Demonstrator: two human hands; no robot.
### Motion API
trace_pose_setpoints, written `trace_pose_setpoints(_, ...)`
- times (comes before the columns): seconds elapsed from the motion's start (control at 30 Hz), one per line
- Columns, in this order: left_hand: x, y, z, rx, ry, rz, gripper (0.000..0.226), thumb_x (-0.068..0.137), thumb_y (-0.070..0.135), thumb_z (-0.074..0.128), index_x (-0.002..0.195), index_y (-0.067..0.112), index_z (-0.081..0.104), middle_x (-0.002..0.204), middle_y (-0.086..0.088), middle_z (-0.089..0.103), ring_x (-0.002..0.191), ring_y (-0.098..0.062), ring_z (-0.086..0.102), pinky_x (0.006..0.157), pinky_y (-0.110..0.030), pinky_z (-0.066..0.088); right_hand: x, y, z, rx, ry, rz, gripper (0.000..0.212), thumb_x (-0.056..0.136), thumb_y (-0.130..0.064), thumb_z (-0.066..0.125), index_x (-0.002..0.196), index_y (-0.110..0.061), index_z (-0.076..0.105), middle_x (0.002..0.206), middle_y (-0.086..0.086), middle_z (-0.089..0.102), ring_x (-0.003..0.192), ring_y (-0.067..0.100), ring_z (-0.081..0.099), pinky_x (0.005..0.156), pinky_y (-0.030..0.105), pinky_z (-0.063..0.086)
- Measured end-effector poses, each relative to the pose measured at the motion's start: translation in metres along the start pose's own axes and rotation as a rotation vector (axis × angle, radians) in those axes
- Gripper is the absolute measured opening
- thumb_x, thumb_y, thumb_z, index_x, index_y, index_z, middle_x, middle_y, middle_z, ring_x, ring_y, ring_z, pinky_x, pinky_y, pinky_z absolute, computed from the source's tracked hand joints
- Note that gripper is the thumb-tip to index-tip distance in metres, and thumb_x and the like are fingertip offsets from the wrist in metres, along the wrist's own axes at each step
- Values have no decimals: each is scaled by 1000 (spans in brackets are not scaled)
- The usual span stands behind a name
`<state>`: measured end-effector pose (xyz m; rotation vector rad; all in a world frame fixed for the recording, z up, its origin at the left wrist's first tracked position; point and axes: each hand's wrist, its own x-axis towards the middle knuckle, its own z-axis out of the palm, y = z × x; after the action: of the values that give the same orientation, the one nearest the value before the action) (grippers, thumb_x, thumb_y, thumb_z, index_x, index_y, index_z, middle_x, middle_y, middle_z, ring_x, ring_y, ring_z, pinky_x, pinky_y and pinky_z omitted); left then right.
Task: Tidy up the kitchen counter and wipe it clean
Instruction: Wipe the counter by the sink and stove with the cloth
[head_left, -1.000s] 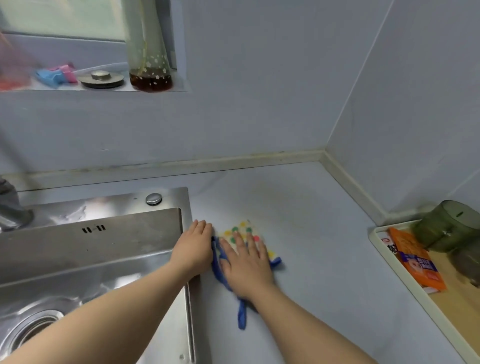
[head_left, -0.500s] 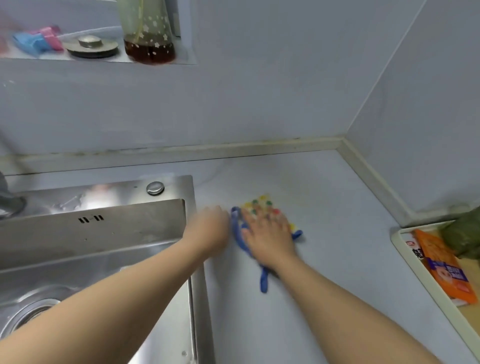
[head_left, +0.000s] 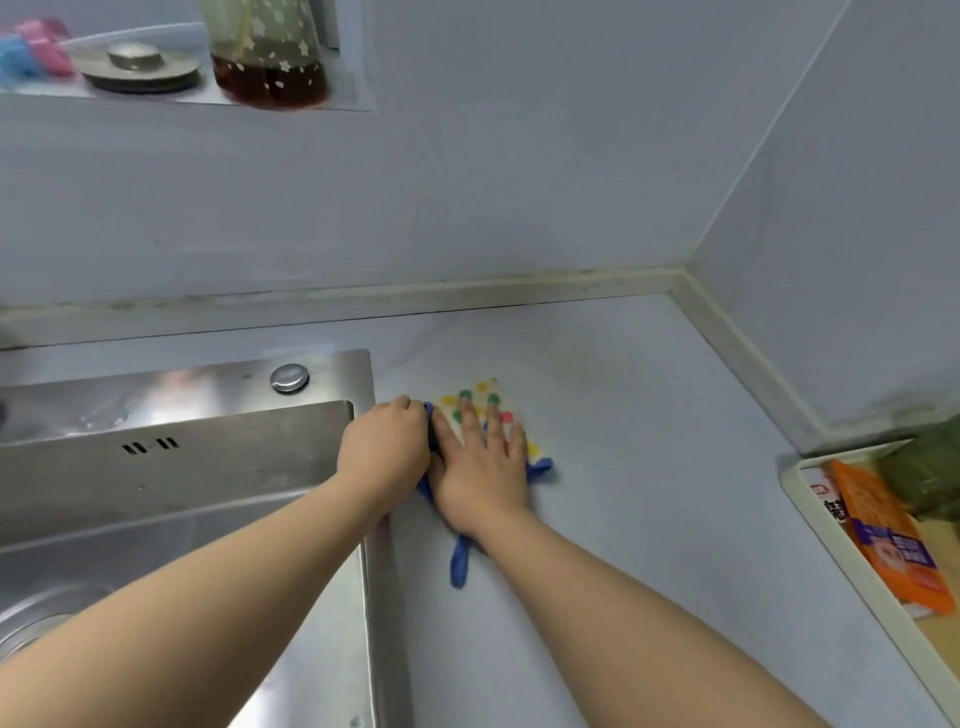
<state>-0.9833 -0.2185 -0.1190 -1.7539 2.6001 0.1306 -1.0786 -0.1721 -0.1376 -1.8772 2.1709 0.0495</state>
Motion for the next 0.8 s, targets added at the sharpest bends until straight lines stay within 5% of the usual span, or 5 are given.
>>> trace_pose_setpoints(0.17, -5, -6, 5, 56, 2, 27, 25, 89, 5, 39, 110, 6, 53, 116, -8, 54, 108, -27, 54, 66, -28, 32, 31, 39, -11, -23, 31, 64, 53, 100, -42, 21, 150, -38, 3, 160, -3, -2, 148, 25, -4, 117, 46, -3)
trace_pose_setpoints(0.4, 3, 2, -3, 115, -93, -11, 27, 83, -2, 45, 107, 2, 57, 111, -13, 58, 98, -28, 59, 62, -29, 33, 36, 111, -29, 82, 27, 569, 53, 100, -42, 13, 151, -34, -1, 160, -2, -8, 147, 26, -9, 118, 50, -2)
trace_pose_setpoints(0.57, 11, 21, 1, 164, 67, -3, 33, 15, 7, 78, 41, 5, 57, 40, -8, 49, 34, -19, 49, 49, -13, 9, 46, 39, -14, 53, 61, 277, 52, 100, -41, 18, 150, -35, 5, 160, -1, -4, 147, 28, -8, 117, 49, -5)
trace_pose_setpoints(0.73, 7, 20, 0, 197, 26, -53, 27, 36, 12, 79, 59, 5, 65, 56, -8, 59, 49, -21, 59, 48, -20, 20, 62, 52, -20, 13, 28, 171, 52, 100, -44, 17, 150, -39, 1, 160, -3, -3, 148, 25, -7, 118, 46, -4)
trace_pose_setpoints(0.8, 9, 17, 6, 166, 13, -43, 25, 68, 13, 65, 92, 4, 64, 90, -13, 64, 86, -27, 63, 58, -25, 31, 67, 78, -26, 49, 35, 272, 52, 100, -44, 16, 150, -38, 1, 160, -4, -4, 148, 25, -7, 118, 47, -2)
